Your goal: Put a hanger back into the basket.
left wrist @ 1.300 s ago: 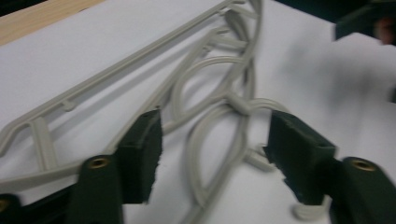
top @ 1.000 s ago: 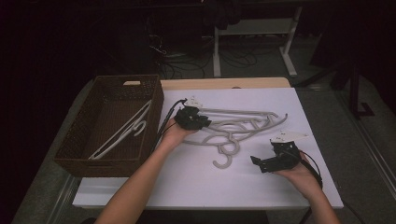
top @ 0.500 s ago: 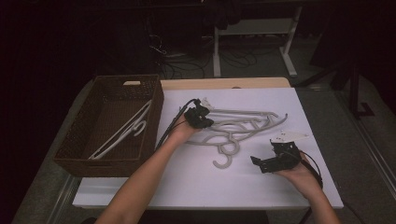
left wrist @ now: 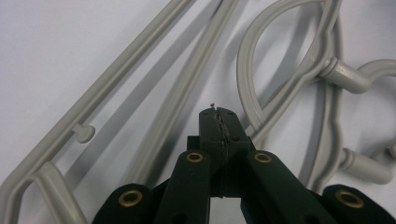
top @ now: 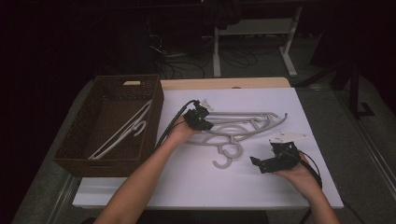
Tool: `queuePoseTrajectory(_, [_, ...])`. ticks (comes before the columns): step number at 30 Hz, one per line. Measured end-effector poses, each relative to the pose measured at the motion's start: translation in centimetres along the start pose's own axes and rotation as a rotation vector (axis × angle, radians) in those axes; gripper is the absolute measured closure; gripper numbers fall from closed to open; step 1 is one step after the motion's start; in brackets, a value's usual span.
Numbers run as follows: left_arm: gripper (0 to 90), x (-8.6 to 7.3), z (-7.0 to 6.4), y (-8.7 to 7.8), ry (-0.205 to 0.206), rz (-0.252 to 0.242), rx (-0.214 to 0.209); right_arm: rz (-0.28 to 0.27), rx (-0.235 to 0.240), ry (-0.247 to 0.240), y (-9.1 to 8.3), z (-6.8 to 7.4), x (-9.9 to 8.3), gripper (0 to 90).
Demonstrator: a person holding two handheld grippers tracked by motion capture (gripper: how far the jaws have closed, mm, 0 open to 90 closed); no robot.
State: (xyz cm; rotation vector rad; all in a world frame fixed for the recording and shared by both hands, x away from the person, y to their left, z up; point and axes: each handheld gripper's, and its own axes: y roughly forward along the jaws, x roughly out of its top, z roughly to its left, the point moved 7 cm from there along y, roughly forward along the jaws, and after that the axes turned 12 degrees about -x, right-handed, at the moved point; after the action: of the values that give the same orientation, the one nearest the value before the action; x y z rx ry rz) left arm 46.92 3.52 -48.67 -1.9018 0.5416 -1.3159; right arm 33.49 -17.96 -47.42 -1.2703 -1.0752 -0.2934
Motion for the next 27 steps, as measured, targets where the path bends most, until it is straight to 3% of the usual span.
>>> queuePoseTrajectory(3, [90.0,-0.5,-0.8,0.0,0.002,0.044,-0.023,-0.005,0.0,0.007,-0.2,-0.2,0.0,0.0])
queuePoseTrajectory(9, [90.0,-1.8,-2.7,-0.1,-0.004,0.087,-0.081,-0.002,-0.001,0.005,-0.1,-0.2,0.0,0.0])
queuePoseTrajectory(10, [90.0,-1.9,-3.0,-0.2,-0.001,0.08,-0.073,-0.002,-0.002,0.005,-0.1,-0.2,0.0,0.0])
queuePoseTrajectory(21, [90.0,-3.5,-6.9,-0.3,0.017,0.097,-0.194,0.002,-0.004,0.008,0.0,-0.1,0.0,0.0])
queuePoseTrajectory(24, [90.0,-4.1,-7.5,-0.1,0.022,0.104,-0.207,0.002,-0.005,0.009,0.0,-0.2,-0.1,0.0])
queuePoseTrajectory(27, [89.2,-4.2,-7.4,-0.2,0.025,0.077,-0.195,0.002,-0.005,0.008,0.0,-0.2,0.0,0.0])
